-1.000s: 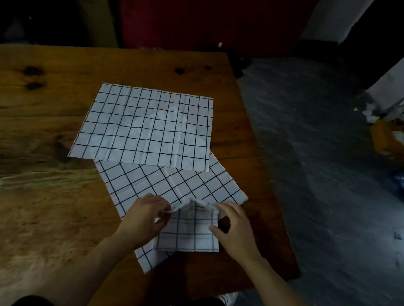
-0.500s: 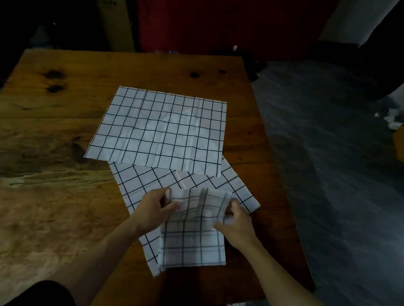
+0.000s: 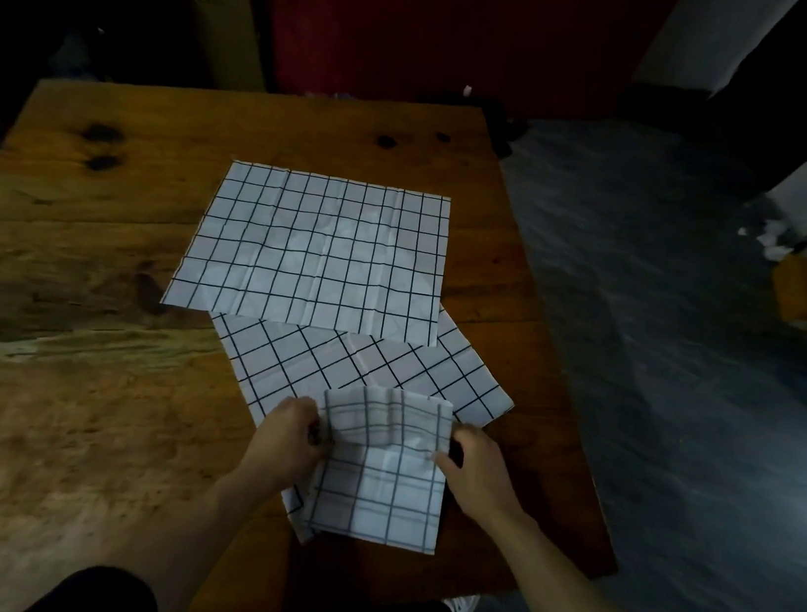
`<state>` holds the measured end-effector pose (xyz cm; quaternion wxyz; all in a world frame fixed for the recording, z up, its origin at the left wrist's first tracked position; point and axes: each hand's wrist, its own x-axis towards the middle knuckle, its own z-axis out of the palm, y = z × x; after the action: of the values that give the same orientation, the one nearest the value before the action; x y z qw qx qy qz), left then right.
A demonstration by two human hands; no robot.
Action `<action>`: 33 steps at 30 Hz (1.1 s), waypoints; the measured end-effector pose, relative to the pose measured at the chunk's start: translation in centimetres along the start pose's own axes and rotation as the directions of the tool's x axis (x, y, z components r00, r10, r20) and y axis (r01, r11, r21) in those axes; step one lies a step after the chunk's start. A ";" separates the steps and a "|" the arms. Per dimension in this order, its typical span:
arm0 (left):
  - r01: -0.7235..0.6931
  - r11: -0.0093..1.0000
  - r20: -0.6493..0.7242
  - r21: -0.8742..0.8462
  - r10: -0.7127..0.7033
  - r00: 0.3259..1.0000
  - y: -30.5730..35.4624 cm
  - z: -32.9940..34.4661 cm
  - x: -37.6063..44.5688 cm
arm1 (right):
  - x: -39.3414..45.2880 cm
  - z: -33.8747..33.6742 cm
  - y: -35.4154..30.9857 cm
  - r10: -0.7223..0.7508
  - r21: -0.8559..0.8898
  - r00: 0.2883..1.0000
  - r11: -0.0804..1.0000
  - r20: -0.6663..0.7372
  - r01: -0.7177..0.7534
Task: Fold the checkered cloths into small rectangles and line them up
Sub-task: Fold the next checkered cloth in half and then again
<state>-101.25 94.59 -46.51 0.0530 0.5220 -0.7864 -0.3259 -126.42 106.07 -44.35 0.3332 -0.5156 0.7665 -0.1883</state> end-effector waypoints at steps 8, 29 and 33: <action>-0.117 0.993 -0.073 0.020 0.118 0.990 -0.2 -0.1 -0.9 | -0.9 0.1 0.7 -0.081 -0.140 0.996 0.987 -0.037 0.075; -0.431 0.807 0.112 0.405 0.424 0.899 3.5 2.8 -5.6 | -4.9 4.0 -1.6 -0.313 -0.351 0.941 0.873 0.129 0.339; -0.390 0.806 0.176 0.445 0.349 0.921 4.4 4.6 -5.9 | -5.3 6.1 -2.0 -0.276 -0.396 0.943 0.857 0.185 0.329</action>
<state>-104.06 102.82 -46.09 -0.0469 0.3415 -0.9297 -0.1301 -119.49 110.44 -45.74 0.2264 -0.6998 0.6765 -0.0366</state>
